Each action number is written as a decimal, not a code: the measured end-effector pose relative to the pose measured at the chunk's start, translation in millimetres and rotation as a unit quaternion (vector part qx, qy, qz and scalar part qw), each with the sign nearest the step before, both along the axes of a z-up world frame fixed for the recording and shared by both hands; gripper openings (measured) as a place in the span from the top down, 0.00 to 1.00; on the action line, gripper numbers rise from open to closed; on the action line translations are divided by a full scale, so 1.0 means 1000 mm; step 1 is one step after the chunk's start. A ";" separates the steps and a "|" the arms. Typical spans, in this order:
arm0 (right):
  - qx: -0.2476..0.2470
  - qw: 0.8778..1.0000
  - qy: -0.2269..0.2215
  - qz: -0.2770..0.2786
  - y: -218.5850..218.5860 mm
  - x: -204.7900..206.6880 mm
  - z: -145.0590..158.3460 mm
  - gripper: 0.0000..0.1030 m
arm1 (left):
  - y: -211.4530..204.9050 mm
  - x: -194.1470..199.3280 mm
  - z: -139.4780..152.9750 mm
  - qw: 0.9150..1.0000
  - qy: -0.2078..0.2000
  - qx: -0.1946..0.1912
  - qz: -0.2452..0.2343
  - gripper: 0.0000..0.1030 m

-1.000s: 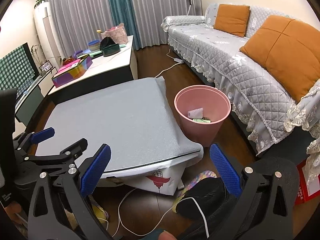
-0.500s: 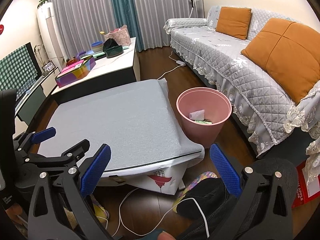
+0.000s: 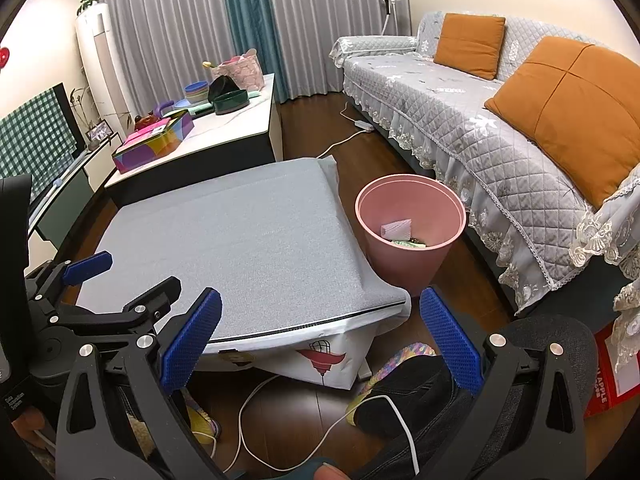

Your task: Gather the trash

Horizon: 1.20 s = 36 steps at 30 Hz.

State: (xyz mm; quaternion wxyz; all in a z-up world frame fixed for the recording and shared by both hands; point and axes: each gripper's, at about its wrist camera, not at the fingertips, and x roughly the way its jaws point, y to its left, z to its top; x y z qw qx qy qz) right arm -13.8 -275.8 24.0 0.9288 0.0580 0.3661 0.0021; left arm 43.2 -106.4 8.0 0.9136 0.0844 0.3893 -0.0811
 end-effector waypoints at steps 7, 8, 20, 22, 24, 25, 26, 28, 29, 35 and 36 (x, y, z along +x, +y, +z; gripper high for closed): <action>0.000 1.000 0.000 0.000 -0.001 0.000 0.000 0.05 | 0.002 0.001 0.002 1.000 -0.001 0.000 0.000 0.12; 0.000 1.000 -0.001 0.000 0.000 0.000 0.000 0.05 | 0.002 0.001 0.001 1.000 -0.001 0.000 -0.001 0.12; -0.002 1.000 -0.003 0.002 0.001 0.000 0.001 0.05 | 0.005 0.003 0.006 1.000 -0.007 -0.002 0.007 0.12; -0.003 1.000 -0.004 0.002 0.001 0.000 0.001 0.05 | 0.004 0.002 0.006 1.000 -0.007 -0.002 0.007 0.12; -0.002 1.000 -0.003 0.002 0.001 0.000 0.001 0.05 | 0.004 0.002 0.006 1.000 -0.008 -0.002 0.007 0.12; -0.002 1.000 -0.003 0.002 0.001 0.000 0.001 0.05 | 0.005 0.003 0.007 1.000 -0.008 -0.002 0.007 0.12; -0.002 1.000 -0.003 0.002 0.001 0.000 0.001 0.05 | 0.004 0.001 0.006 1.000 -0.008 -0.002 0.007 0.12; -0.002 1.000 -0.004 0.002 0.001 0.000 0.001 0.05 | 0.003 0.001 0.006 1.000 -0.008 -0.002 0.007 0.12; -0.003 1.000 -0.004 0.002 0.001 0.000 0.001 0.05 | 0.003 0.001 0.006 1.000 -0.008 -0.002 0.007 0.12; -0.003 1.000 -0.004 0.002 0.001 0.000 0.001 0.05 | 0.003 0.001 0.006 1.000 -0.009 -0.002 0.008 0.12; -0.003 1.000 -0.004 0.002 0.001 0.000 0.001 0.05 | 0.003 0.001 0.006 1.000 -0.009 -0.002 0.008 0.12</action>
